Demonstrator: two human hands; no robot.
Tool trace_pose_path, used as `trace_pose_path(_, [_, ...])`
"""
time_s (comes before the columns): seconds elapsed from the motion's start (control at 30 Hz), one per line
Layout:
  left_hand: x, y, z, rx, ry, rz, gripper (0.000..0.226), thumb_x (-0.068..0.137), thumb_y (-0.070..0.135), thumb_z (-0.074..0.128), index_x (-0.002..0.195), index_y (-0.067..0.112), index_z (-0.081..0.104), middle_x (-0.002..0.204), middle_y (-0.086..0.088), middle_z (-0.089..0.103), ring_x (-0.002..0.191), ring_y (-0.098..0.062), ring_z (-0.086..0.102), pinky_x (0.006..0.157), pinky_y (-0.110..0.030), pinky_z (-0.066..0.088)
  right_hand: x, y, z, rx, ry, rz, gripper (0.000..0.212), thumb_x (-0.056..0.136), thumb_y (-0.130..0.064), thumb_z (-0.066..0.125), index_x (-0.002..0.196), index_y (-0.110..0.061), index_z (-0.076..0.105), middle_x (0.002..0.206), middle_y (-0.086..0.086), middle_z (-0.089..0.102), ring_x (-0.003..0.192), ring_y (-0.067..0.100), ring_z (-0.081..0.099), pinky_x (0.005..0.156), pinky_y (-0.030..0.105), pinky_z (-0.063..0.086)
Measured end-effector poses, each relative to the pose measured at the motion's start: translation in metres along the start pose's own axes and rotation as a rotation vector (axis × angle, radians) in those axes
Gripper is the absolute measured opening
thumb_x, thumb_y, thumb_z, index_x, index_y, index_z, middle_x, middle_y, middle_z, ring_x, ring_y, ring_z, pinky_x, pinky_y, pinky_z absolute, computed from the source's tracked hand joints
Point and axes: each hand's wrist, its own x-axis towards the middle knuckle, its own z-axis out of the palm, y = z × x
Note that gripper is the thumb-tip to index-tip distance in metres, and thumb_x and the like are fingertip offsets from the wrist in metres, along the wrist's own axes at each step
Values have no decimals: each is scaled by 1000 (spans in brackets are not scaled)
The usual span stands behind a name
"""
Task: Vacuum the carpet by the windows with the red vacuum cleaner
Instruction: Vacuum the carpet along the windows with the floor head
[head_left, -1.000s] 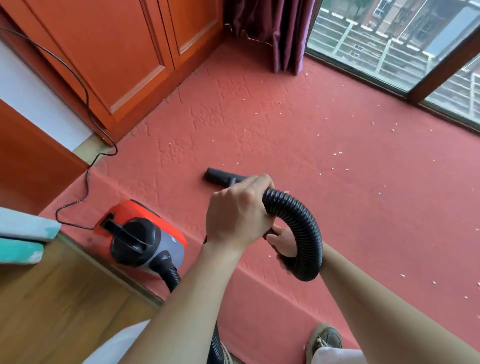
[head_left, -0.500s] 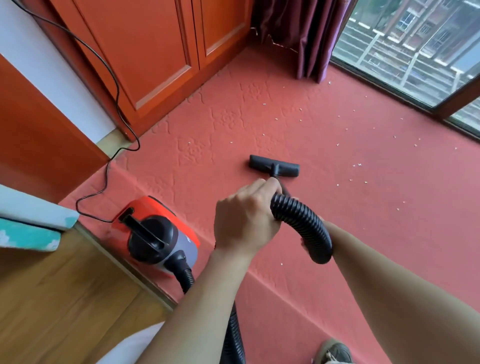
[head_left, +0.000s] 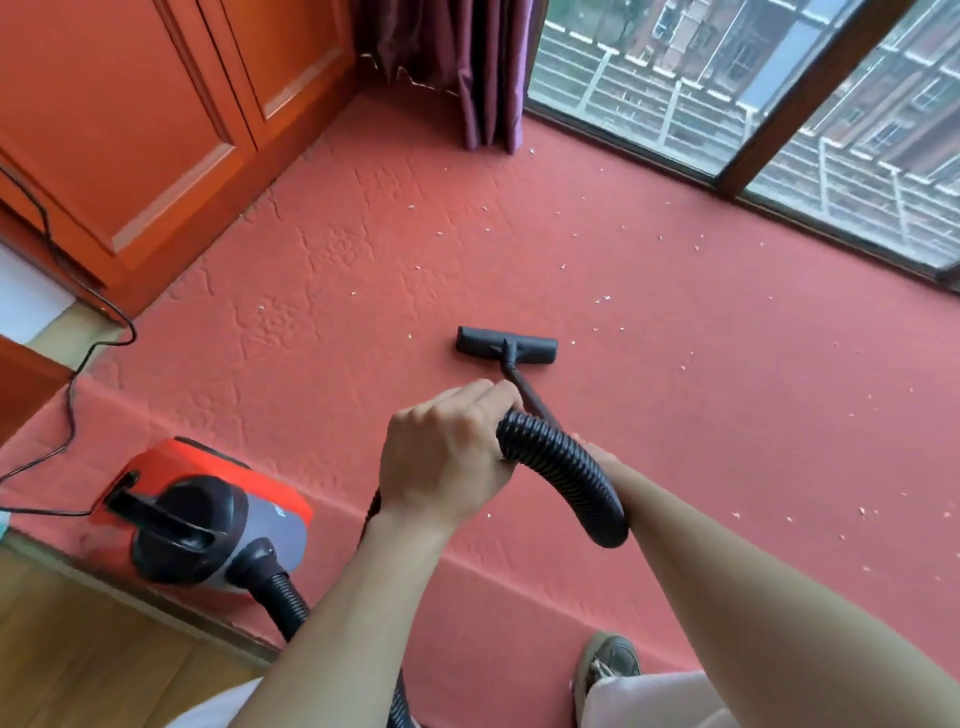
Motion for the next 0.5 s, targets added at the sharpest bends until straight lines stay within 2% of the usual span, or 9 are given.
trace_pose_path(0.07, [0,12,4,-29,-64,30,9,70,21,64,75,25,58,65,4,54,59,-19,58,48,-26,22,17,21,-14,-74,63,78,35,96,-31,45,131,-23,45,130,14,56,113,30,55,94,32,42])
trace_pose_path(0.17, [-3,21,12,-29,-100,72,13,70,20,67,78,27,59,66,5,55,59,-17,58,45,-26,28,37,51,-35,-51,171,235,47,84,-22,48,130,-13,46,124,17,59,112,34,59,94,36,48])
trace_pose_path(0.27, [0,22,20,-64,-99,64,14,72,20,68,80,28,61,65,6,56,57,-17,58,43,-25,30,42,70,-46,-17,191,315,46,85,-17,48,128,-2,48,124,17,58,114,34,58,97,38,50])
trace_pose_path(0.37, [3,30,24,-89,-121,47,15,73,20,70,80,28,61,65,7,57,56,-17,59,43,-25,32,32,75,-48,-15,181,267,42,86,-22,51,125,-6,48,122,14,59,114,34,58,97,39,48])
trace_pose_path(0.43, [7,33,24,-91,-122,30,13,74,21,70,80,28,61,65,6,57,55,-21,59,42,-26,34,25,74,-39,67,123,198,41,88,-27,54,124,-9,46,121,14,58,112,34,57,95,40,47])
trace_pose_path(0.5, [11,33,23,-93,-120,4,9,76,24,66,82,28,60,66,6,59,57,-25,60,44,-27,34,15,65,-25,171,38,131,36,94,-28,52,126,-13,46,122,15,57,103,31,58,85,40,49])
